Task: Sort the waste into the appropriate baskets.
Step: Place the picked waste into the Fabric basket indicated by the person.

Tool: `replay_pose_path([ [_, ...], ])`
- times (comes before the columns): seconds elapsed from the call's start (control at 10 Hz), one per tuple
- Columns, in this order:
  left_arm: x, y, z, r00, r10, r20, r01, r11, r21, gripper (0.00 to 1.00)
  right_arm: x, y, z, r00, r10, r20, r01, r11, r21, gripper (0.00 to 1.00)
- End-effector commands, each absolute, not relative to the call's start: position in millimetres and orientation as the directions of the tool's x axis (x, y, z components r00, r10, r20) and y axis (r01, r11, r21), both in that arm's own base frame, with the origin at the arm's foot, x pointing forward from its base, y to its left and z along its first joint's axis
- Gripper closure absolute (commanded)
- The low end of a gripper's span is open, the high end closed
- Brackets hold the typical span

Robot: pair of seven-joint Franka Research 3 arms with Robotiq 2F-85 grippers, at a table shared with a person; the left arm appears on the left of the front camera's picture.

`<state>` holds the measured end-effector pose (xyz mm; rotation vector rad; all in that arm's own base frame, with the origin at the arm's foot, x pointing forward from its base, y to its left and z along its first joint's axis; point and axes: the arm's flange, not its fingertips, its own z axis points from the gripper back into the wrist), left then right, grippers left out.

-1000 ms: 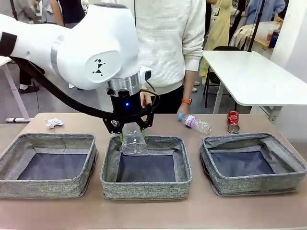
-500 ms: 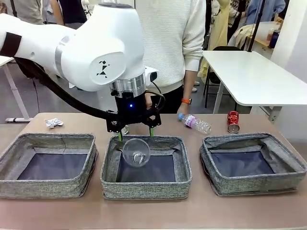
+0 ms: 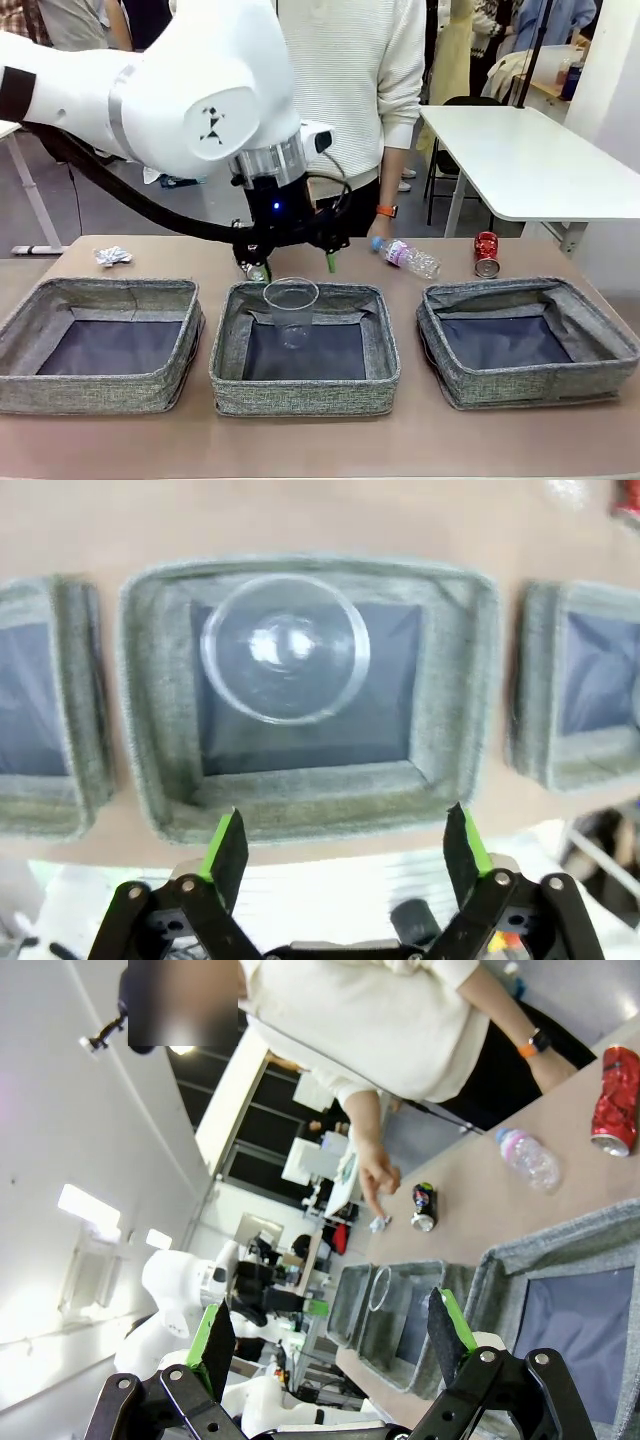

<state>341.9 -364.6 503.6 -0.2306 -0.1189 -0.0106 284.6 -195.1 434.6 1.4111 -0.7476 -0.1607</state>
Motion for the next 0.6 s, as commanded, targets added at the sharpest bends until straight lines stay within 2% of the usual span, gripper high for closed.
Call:
replay_pose_path([
  [0.0,337.9,-338.4,534.1,0.979,-0.186,0.089,0.206,0.872,-0.444,0.0,287.6,-194.4,436.6,0.748,-0.53,0.399,-0.354,0.191,0.916,0.0],
  [0.2,336.1,-276.1,575.3,0.907,-0.397,0.143,0.375,0.603,-0.704,0.0,287.6,-194.4,436.6,0.748,-0.53,0.399,-0.354,0.191,0.916,0.0],
  [0.3,332.0,-238.6,580.8,0.902,-0.389,0.187,0.378,0.504,-0.777,0.0,287.6,-194.4,436.6,0.748,-0.53,0.399,-0.354,0.191,0.916,0.0],
  [0.5,323.4,-167.2,572.3,0.949,-0.225,0.22,0.305,0.494,-0.814,0.0,287.6,-194.4,436.6,0.748,-0.53,0.399,-0.354,0.191,0.916,0.0],
])
